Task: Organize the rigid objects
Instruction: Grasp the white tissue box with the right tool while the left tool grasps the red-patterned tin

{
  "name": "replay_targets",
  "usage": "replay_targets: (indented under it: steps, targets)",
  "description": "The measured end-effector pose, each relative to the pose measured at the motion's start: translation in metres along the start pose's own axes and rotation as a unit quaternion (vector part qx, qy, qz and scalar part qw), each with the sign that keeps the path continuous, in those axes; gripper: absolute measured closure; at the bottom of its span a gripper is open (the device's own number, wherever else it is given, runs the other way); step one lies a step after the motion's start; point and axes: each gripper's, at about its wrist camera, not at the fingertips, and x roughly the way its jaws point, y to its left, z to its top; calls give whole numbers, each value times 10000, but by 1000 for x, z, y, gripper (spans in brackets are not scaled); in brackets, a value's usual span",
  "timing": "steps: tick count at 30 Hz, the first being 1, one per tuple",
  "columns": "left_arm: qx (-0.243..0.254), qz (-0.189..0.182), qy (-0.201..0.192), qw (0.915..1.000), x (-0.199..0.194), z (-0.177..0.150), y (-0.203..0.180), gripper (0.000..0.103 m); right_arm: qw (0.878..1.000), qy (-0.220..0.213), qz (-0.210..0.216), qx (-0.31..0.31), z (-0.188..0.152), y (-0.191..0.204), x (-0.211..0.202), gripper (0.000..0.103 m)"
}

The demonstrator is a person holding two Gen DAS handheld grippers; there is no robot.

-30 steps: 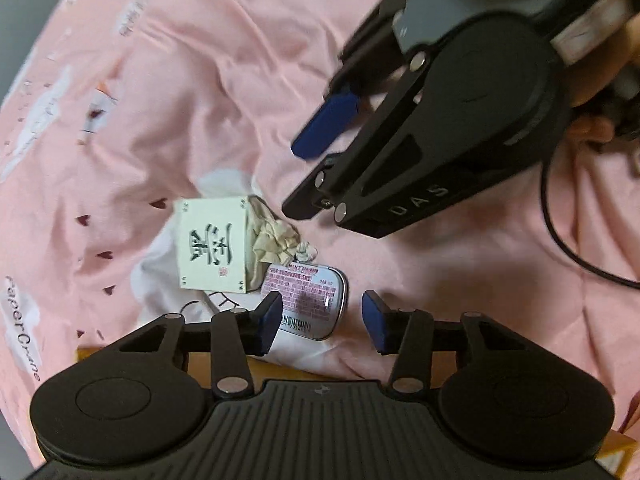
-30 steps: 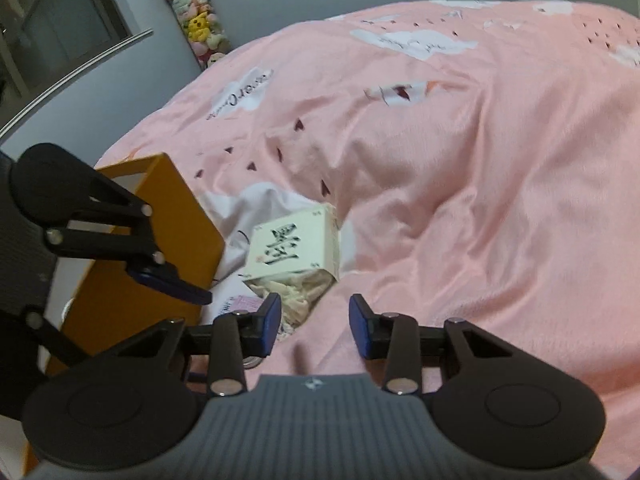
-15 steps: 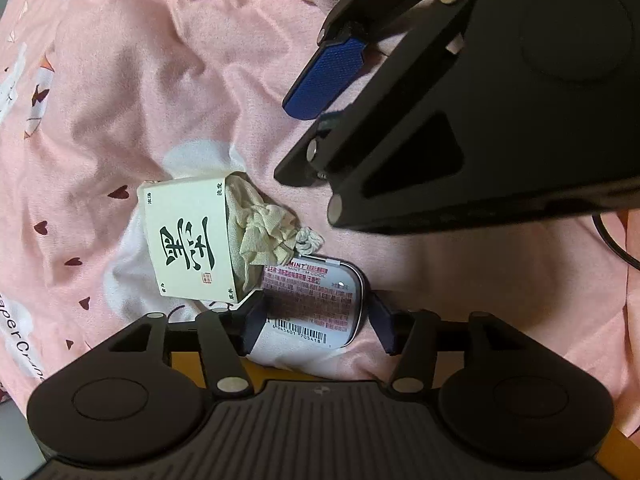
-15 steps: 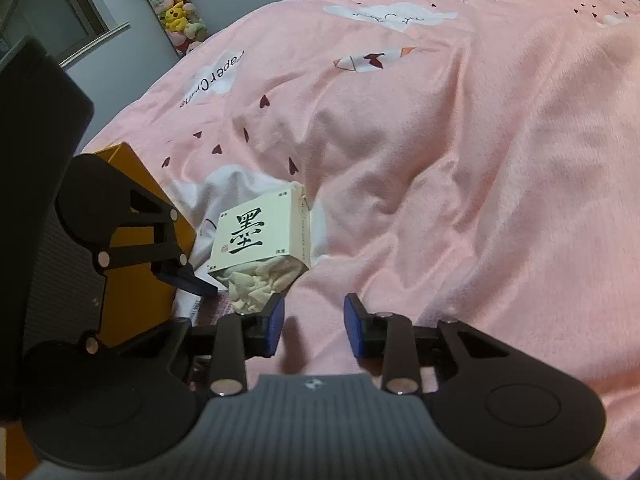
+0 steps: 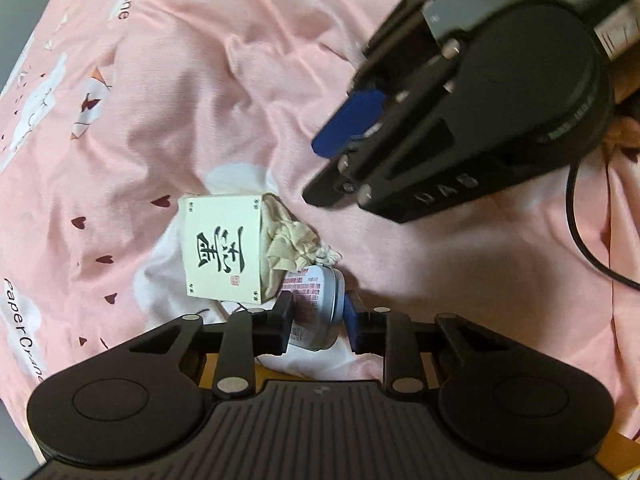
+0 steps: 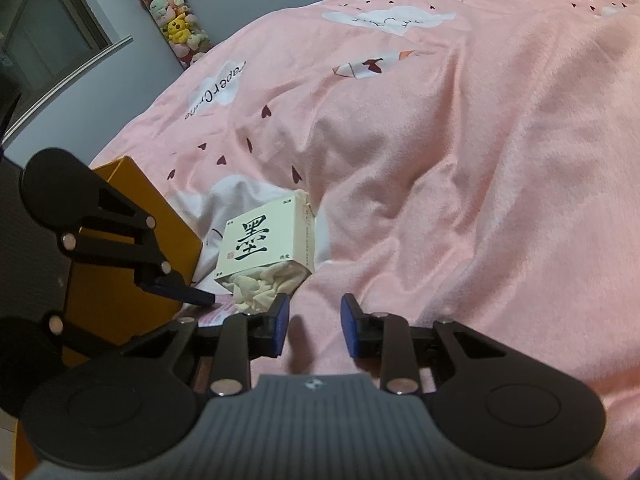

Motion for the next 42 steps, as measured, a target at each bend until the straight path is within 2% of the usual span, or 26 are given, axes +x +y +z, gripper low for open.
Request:
replay_targets:
  steps: [3,14,18,22,25,32,39,42]
  targets:
    - [87,298,-53,9995,-5,-1,-1,78,10000,-17,39,-2,0,1,-1,74]
    - [93,398,133,9991,10,7,-3,82,10000,-62,61,-38,1,2,1,74]
    - [-346,293,-158,9988,-4,0,7,83,9997,-116,151,-137,2,7,1,74]
    - [-978,134,-584,9934,-29,-8,25,83,9994,-142,241,-188,7,12,4,74]
    - [-1211,229,-741,9896,-43,-7,36,83,9994,-69,312,-156,16,14,13,74]
    - [-1508,522,-1027,9818,-51,-1,62,83,9984,298,446,187,40,8,44,64]
    - [-1702,499,-1065,9784,-37,-4,77,83,9921,615,771,773,52,-8,75,51]
    - [-1791,519,-1104,9762,-37,-4,81,83,9888,703,970,888,52,-8,87,42]
